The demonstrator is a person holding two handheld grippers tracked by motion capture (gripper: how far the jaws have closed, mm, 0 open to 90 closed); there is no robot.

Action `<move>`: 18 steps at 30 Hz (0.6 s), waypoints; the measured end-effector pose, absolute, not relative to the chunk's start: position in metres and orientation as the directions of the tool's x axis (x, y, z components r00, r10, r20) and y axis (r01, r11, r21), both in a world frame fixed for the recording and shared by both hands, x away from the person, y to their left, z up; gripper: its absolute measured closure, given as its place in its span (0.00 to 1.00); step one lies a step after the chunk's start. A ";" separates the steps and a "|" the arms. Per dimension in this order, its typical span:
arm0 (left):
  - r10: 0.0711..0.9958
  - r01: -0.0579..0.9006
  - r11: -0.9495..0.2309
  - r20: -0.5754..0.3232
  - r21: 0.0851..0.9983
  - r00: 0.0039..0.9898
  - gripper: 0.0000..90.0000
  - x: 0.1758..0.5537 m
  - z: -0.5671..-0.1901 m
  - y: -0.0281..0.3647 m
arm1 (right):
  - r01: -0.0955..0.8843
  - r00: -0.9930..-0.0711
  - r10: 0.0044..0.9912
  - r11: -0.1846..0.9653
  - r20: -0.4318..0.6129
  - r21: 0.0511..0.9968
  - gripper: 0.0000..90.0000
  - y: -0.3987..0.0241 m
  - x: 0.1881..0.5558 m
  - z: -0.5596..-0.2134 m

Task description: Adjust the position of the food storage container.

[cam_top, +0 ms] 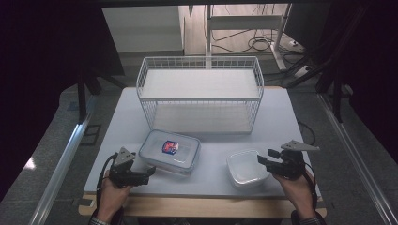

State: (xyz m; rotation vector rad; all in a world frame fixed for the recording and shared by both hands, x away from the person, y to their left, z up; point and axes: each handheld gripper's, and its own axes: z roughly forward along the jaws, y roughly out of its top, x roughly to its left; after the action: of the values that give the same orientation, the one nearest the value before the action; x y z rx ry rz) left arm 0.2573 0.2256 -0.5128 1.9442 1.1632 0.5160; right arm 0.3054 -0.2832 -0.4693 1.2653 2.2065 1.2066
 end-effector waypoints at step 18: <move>0.873 0.542 -0.257 -0.048 0.800 0.485 0.04 0.258 -0.514 0.228 | 0.461 -0.671 0.742 0.404 0.012 0.790 1.00 -0.239 0.287 -0.461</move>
State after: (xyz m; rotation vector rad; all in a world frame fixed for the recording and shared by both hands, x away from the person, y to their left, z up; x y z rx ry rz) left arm 0.2582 0.2276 -0.5141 1.9380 1.1723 0.5290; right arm 0.2872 -0.2390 -0.4612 1.0399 2.3244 1.1469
